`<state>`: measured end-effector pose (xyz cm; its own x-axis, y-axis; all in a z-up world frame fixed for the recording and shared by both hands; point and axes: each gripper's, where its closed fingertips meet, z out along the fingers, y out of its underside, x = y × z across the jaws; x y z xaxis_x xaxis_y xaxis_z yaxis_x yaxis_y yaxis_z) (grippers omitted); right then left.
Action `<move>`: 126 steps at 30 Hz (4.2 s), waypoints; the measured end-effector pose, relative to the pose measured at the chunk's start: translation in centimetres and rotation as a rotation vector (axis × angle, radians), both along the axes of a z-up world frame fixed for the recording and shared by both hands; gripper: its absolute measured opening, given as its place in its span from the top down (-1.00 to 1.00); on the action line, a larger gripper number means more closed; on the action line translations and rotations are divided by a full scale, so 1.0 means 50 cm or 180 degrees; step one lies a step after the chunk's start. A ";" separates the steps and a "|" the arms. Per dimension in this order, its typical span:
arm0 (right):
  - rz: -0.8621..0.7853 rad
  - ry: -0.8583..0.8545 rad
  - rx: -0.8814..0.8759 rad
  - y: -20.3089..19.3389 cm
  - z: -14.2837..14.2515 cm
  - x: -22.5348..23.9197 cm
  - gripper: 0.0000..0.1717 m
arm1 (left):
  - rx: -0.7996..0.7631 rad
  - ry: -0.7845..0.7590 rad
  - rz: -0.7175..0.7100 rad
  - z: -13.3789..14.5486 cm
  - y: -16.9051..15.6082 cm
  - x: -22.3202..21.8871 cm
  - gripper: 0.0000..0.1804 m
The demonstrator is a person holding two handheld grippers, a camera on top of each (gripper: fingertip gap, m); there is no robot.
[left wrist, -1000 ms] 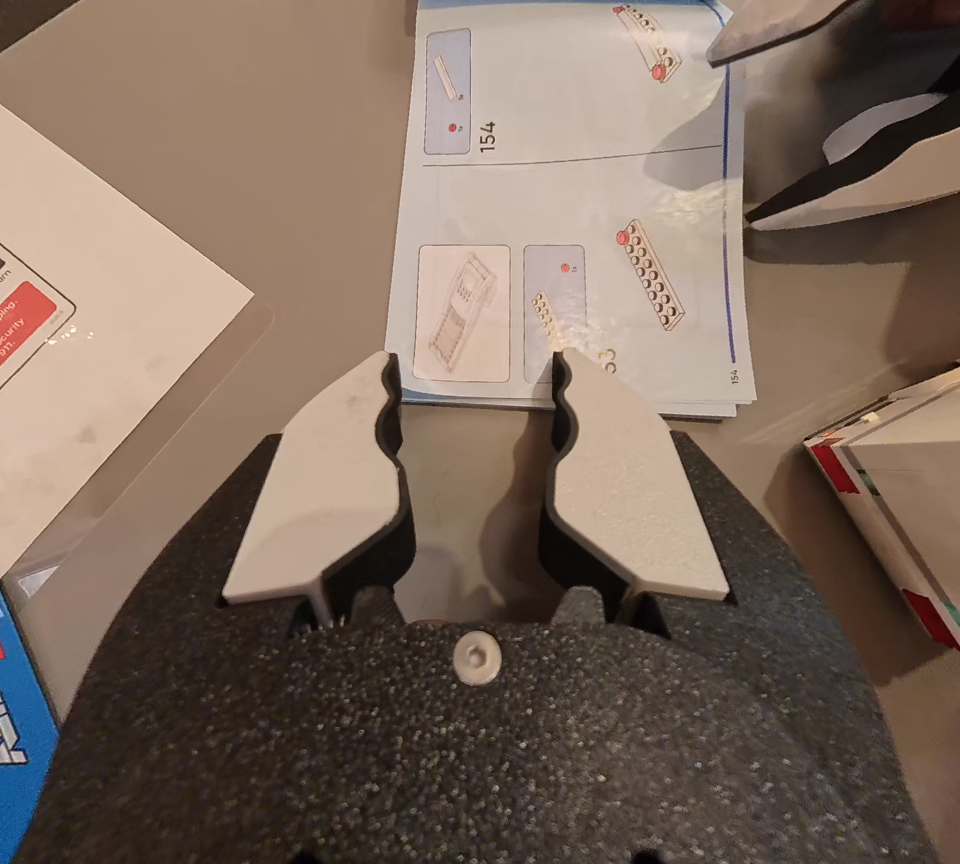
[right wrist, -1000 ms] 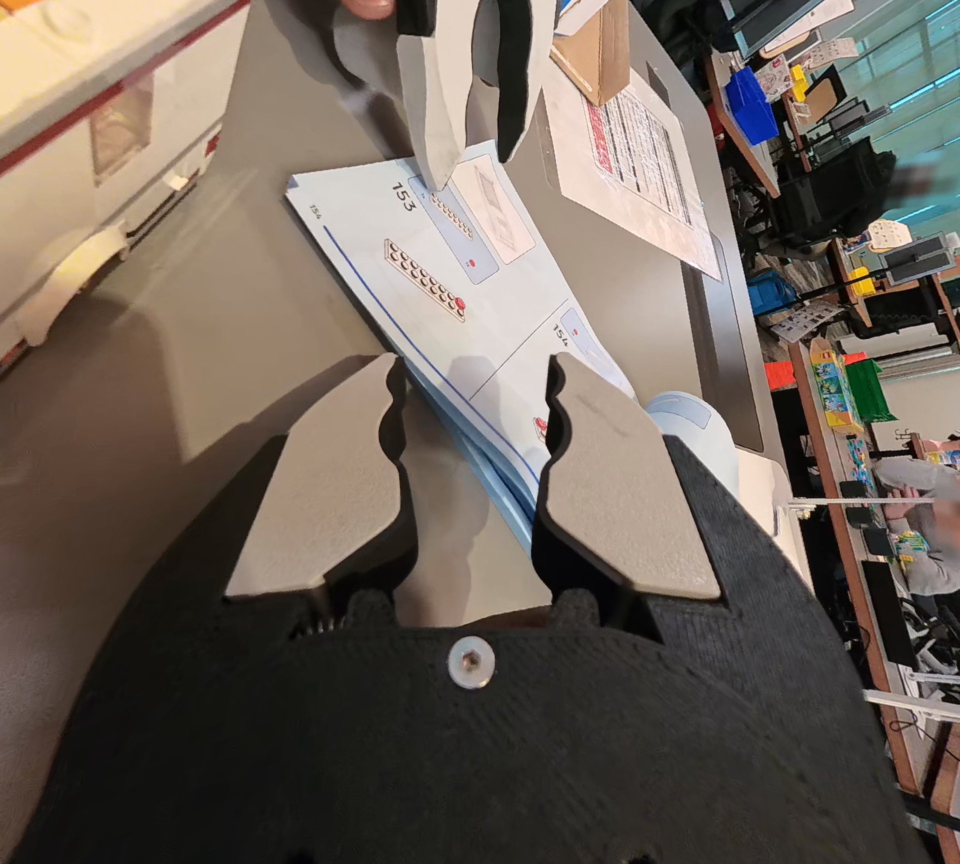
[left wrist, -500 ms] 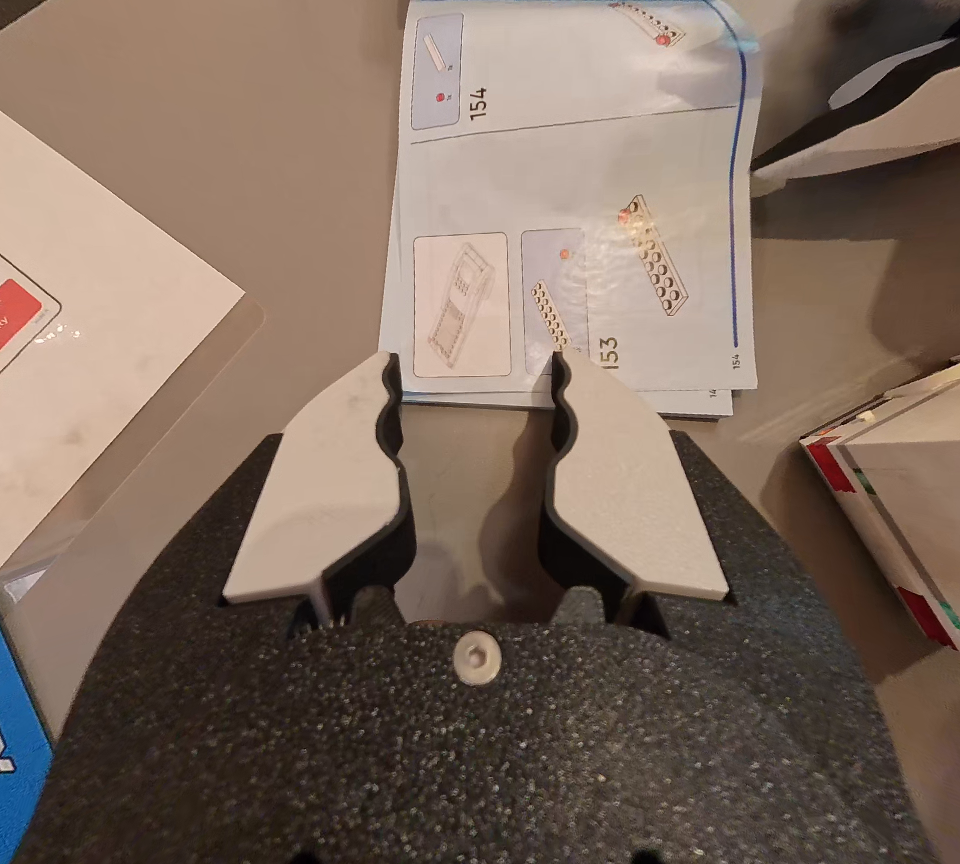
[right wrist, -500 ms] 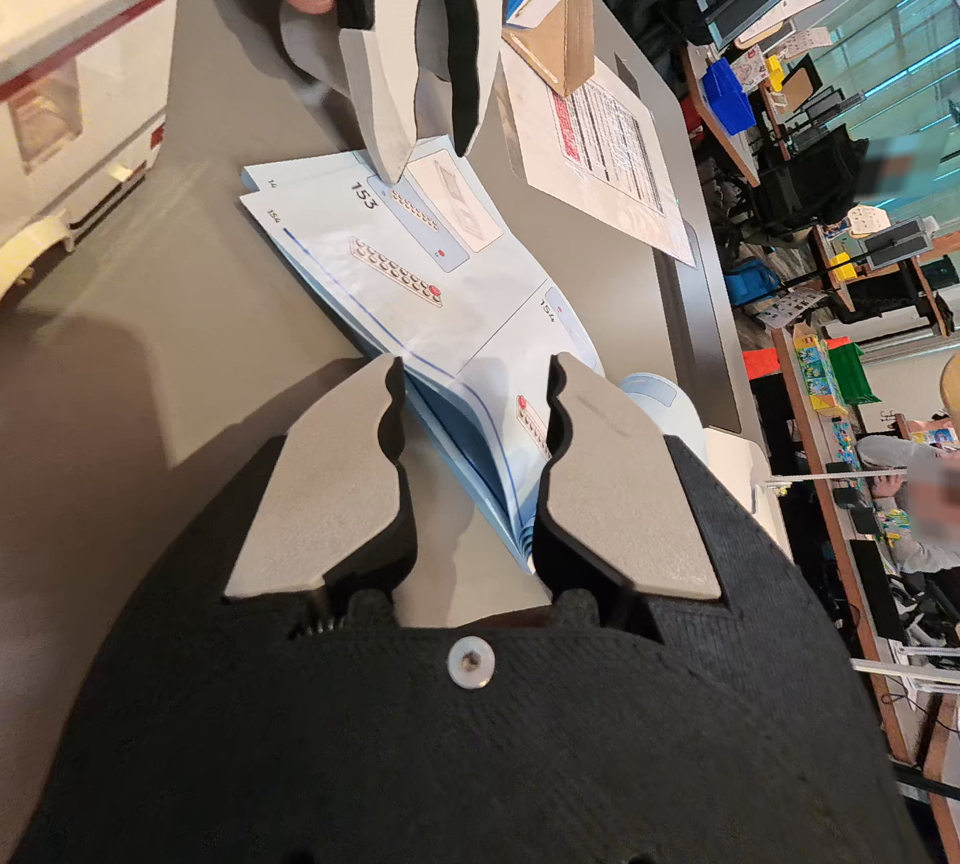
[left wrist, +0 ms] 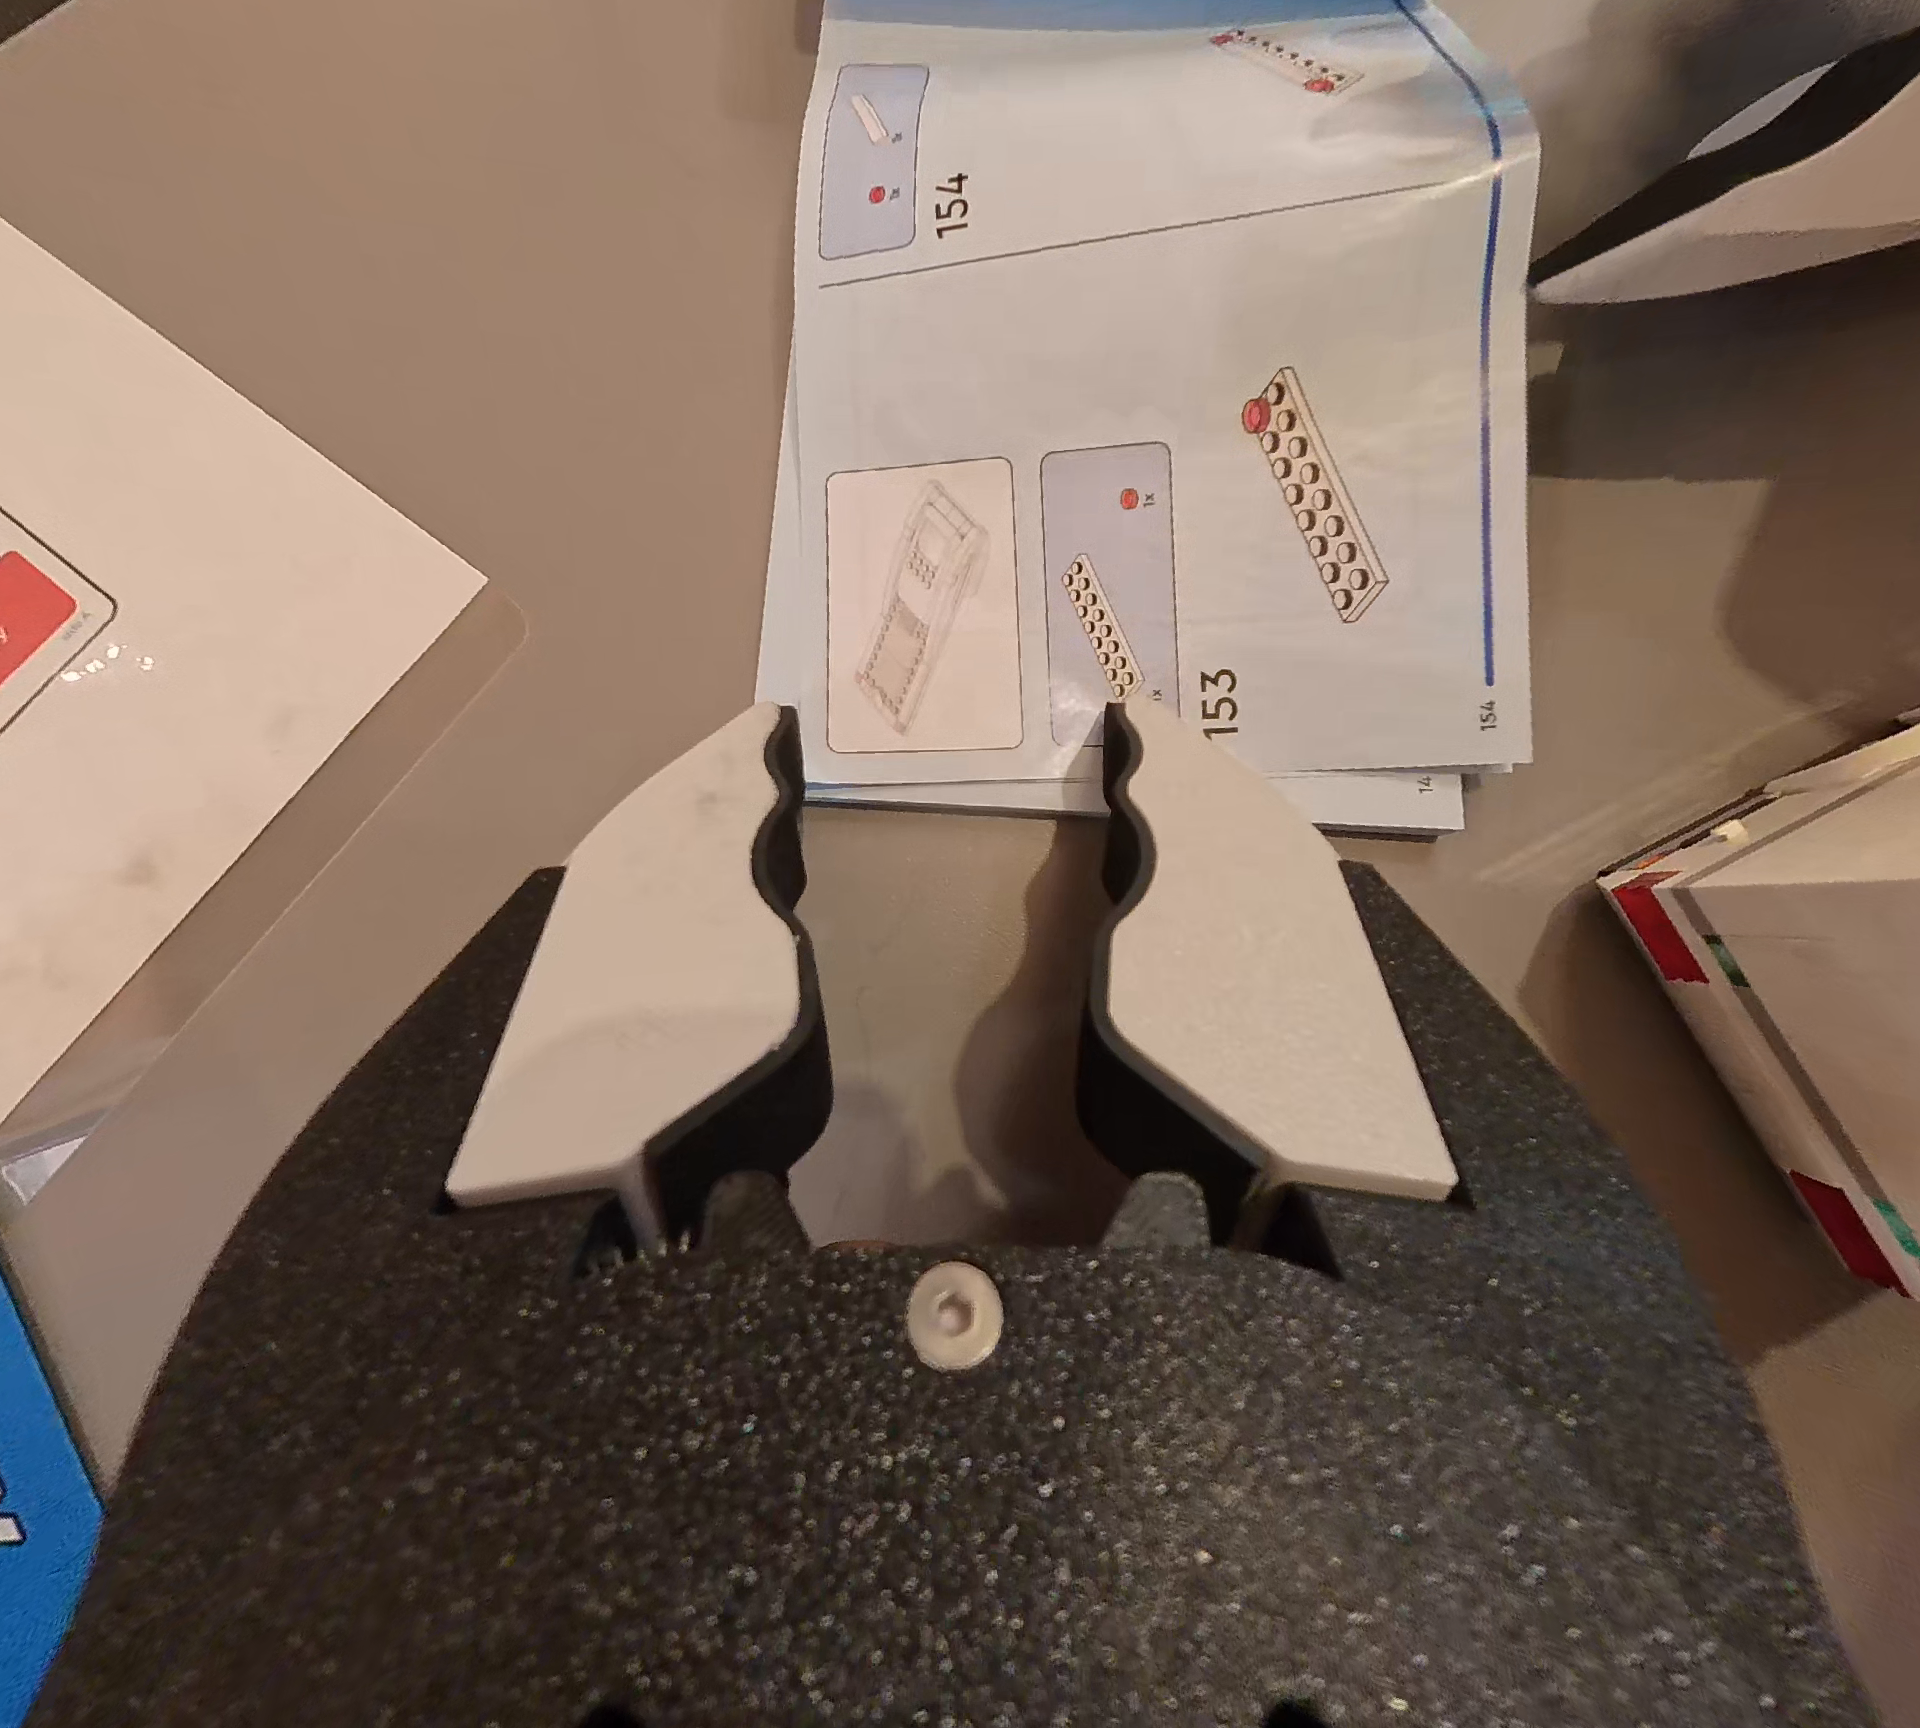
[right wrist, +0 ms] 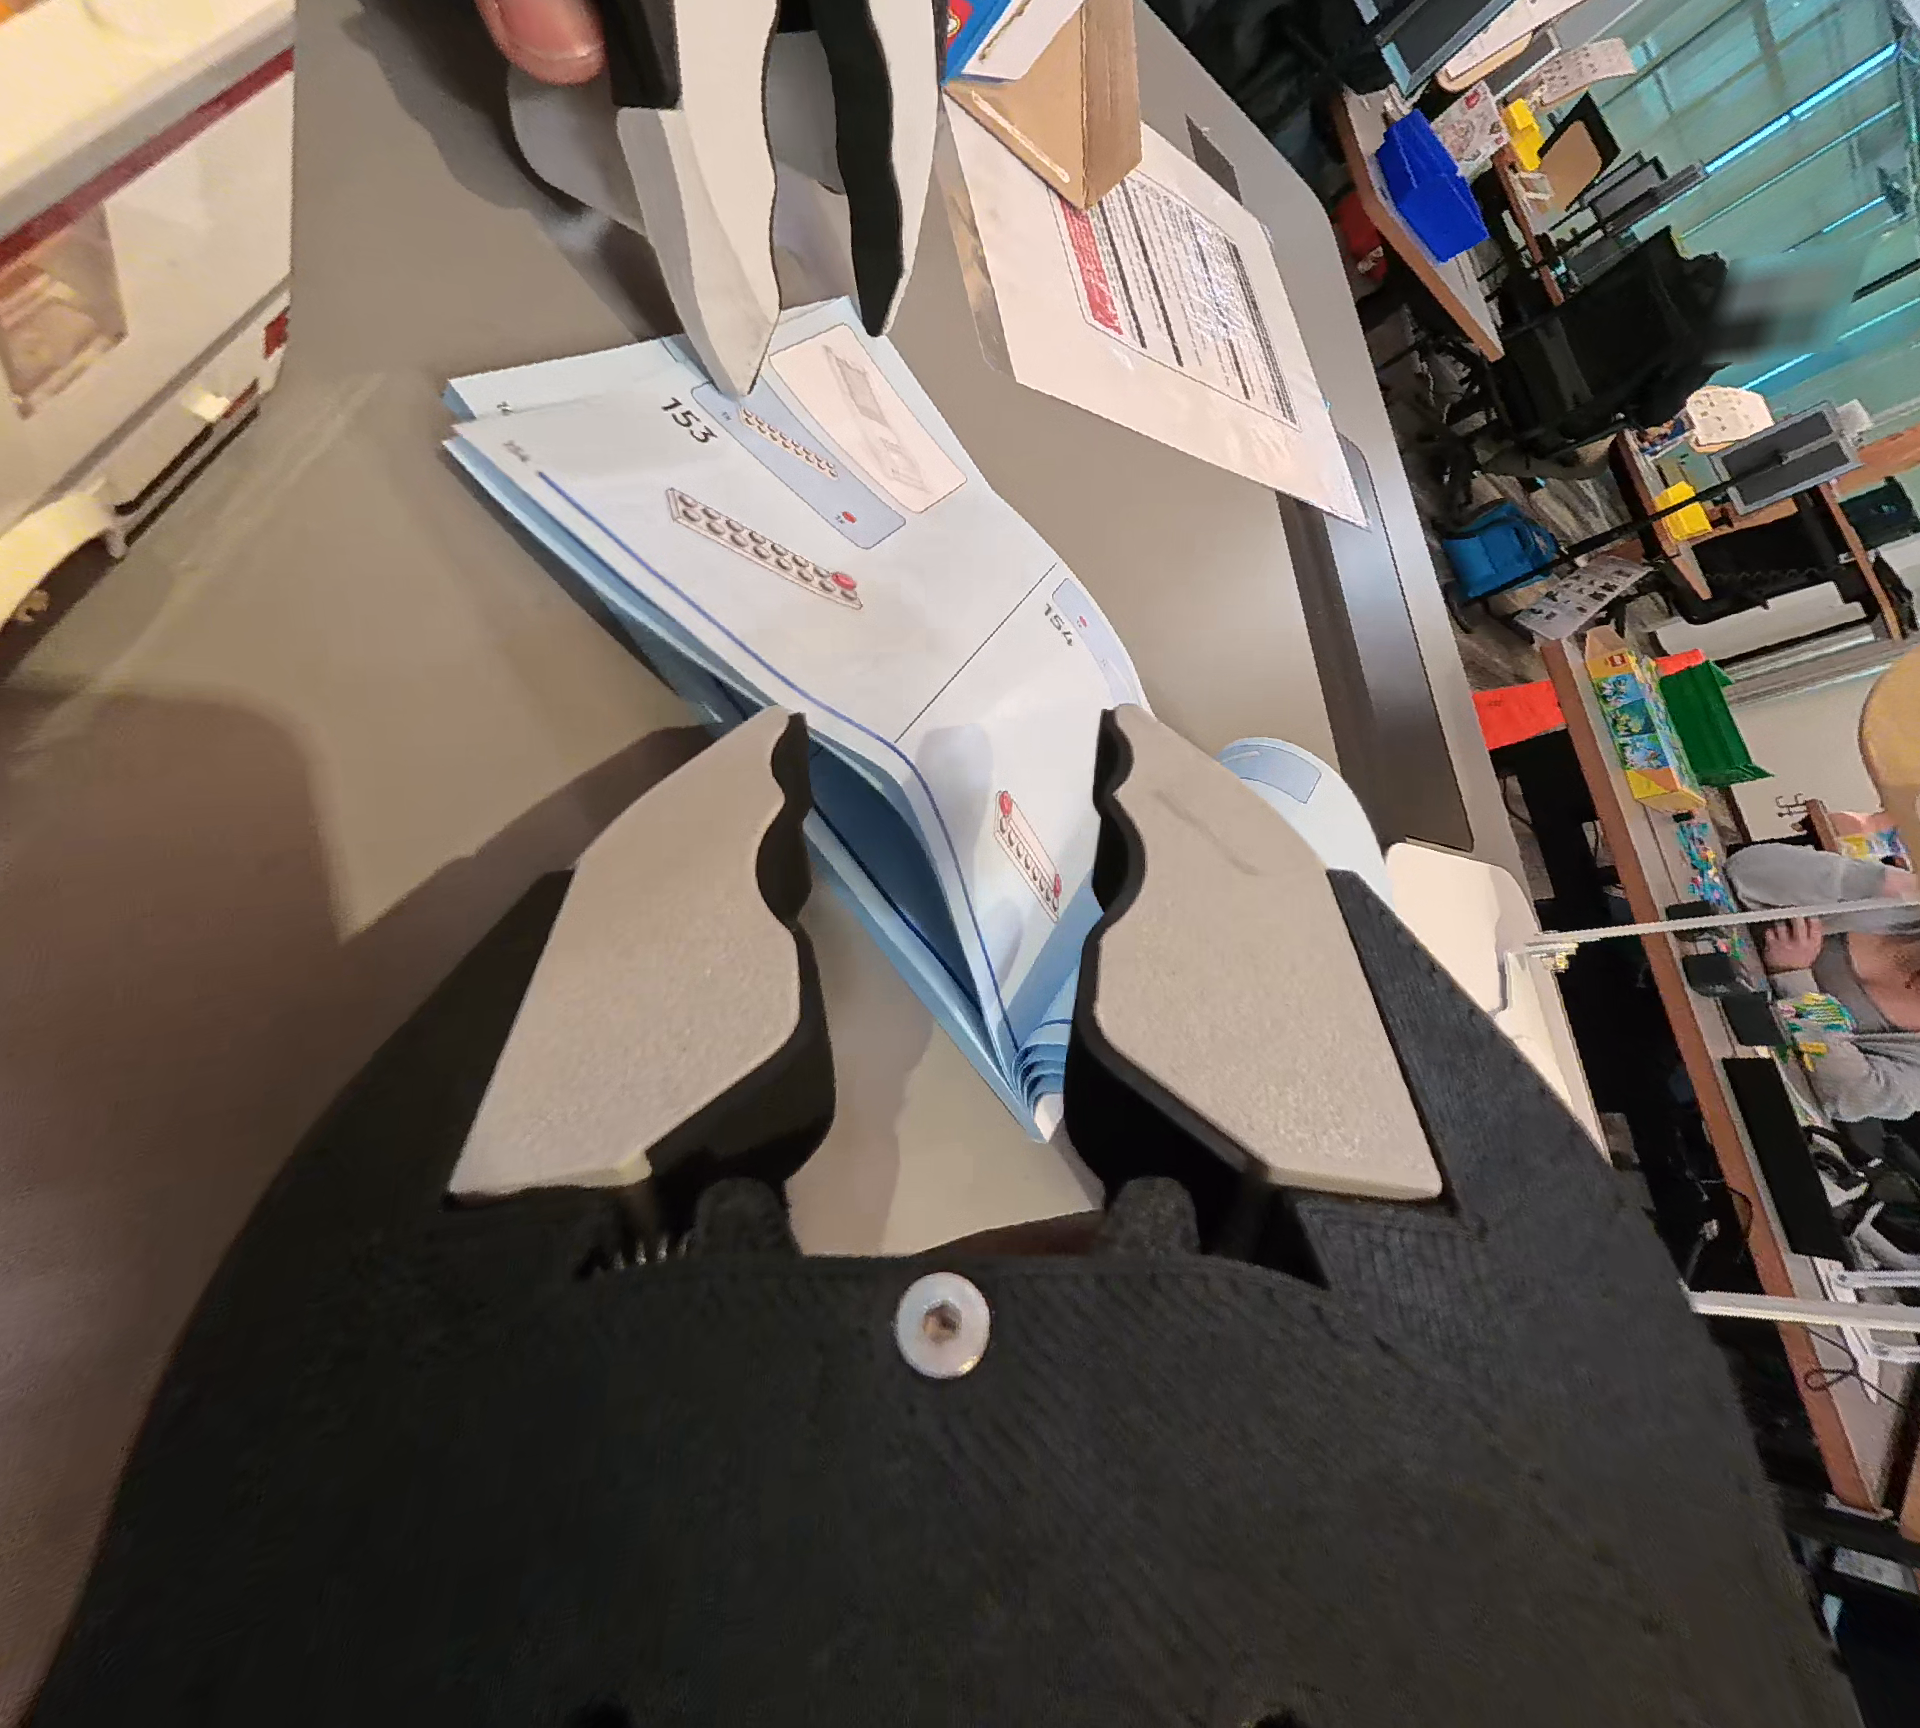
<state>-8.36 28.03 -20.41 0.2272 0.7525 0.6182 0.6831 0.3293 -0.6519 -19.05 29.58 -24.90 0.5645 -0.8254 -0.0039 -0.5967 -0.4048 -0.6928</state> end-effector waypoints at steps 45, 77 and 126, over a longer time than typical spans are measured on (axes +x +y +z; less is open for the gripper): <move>0.0056 -0.0279 0.0177 -0.016 -0.020 -0.016 0.39 | -0.0018 -0.0021 0.0013 0.000 0.000 0.000 0.38; 0.0056 -0.0171 0.0101 -0.017 -0.016 -0.017 0.41 | -0.0021 -0.0028 0.0018 0.000 0.000 0.000 0.38; -0.0620 0.0357 -0.0771 0.019 0.000 -0.015 0.47 | 0.0090 -0.0394 0.0101 0.054 0.011 -0.017 0.33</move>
<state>-9.09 28.99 -20.43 0.4378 0.8102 0.3896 0.6376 0.0257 -0.7699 -19.91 30.13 -22.20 0.5880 -0.8076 0.0444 -0.4931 -0.4015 -0.7718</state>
